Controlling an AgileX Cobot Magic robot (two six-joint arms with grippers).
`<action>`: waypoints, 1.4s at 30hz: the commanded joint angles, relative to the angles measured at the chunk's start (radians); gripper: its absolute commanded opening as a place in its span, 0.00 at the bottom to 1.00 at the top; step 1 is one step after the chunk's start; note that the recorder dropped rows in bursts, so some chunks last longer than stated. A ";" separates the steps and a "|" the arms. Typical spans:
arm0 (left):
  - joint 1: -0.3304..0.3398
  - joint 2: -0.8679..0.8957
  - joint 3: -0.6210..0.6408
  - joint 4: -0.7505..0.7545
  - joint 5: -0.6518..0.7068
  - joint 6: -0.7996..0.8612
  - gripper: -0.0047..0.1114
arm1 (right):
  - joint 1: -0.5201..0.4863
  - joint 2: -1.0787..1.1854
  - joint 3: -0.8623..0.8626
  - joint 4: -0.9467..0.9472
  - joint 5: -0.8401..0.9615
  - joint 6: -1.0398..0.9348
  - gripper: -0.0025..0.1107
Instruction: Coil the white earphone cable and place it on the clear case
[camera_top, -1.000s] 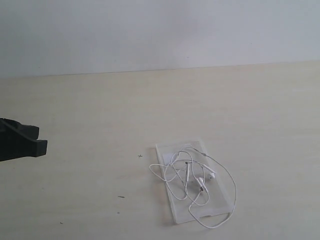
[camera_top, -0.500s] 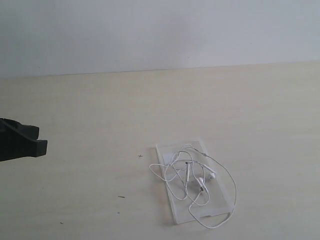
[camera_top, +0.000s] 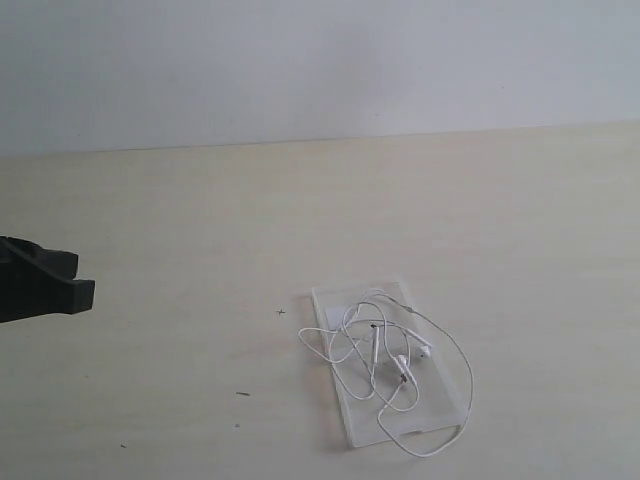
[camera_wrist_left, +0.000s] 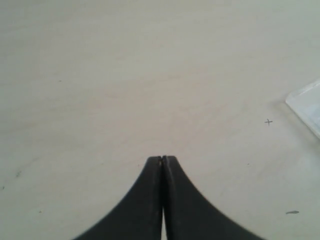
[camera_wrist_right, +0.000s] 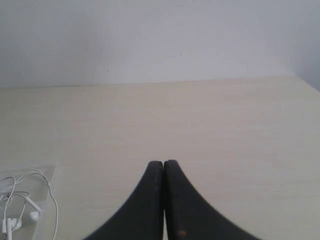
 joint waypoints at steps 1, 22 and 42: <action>0.001 -0.002 0.000 0.000 0.000 0.000 0.04 | -0.004 -0.007 0.005 0.000 0.000 0.000 0.02; 0.001 -0.007 0.000 0.007 0.000 0.000 0.04 | -0.004 -0.007 0.005 0.000 0.000 0.000 0.02; 0.224 -0.788 0.000 -0.005 -0.161 0.022 0.04 | -0.004 -0.007 0.005 0.000 0.000 0.000 0.02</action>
